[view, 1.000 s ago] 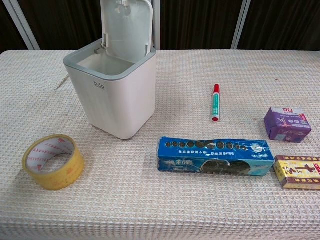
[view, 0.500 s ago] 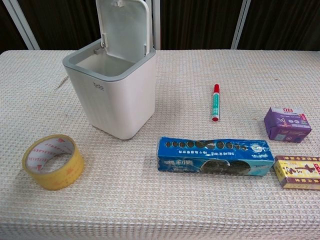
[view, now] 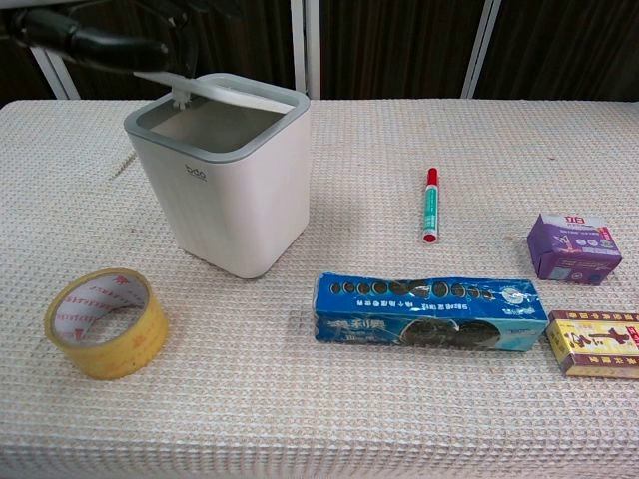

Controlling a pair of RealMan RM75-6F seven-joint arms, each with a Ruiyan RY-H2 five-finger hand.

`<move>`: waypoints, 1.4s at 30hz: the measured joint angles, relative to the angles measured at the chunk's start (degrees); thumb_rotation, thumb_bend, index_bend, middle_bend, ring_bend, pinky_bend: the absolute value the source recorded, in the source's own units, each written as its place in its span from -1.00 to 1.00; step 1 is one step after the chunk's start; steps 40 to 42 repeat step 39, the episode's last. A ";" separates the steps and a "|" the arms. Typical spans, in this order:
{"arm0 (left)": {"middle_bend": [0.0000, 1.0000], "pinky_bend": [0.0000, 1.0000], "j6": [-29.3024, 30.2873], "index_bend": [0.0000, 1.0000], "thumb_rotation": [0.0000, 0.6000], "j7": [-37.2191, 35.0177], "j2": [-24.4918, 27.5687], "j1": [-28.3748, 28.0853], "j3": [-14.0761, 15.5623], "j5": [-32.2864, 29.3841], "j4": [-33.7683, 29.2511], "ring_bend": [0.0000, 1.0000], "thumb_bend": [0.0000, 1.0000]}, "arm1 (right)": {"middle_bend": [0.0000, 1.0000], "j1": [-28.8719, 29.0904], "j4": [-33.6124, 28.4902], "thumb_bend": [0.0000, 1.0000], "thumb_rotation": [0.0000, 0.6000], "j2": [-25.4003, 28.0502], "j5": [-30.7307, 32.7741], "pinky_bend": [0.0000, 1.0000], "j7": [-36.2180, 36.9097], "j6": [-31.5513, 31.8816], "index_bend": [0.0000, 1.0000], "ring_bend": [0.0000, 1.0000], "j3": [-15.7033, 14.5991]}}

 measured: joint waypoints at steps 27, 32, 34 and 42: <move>-0.40 -0.54 3.85 -0.75 -0.82 -0.08 -1.16 2.87 1.85 1.91 0.75 -0.77 -0.89 | -1.00 -0.13 -0.92 -0.54 1.00 0.66 0.24 -1.00 0.05 0.50 -1.00 -1.00 0.09; -0.59 -0.53 11.73 -0.75 -0.73 2.56 2.13 9.60 3.20 1.39 -2.66 -0.77 -0.89 | -1.00 -0.37 -0.67 -0.54 1.00 0.87 0.17 -1.00 0.57 0.97 -1.00 -1.00 0.12; -0.62 -0.53 16.14 -0.75 -0.74 3.21 2.69 13.94 4.68 1.29 -2.93 -0.77 -0.89 | -1.00 -0.38 -0.40 -0.54 1.00 0.80 0.19 -1.00 0.74 0.96 -1.00 -1.00 0.13; -0.65 -0.54 27.72 -0.75 -0.77 1.22 0.89 24.93 8.33 1.77 2.54 -0.78 -0.89 | -1.00 -0.15 0.27 -0.54 1.00 0.35 0.50 -1.00 0.79 0.15 -1.00 -1.00 0.12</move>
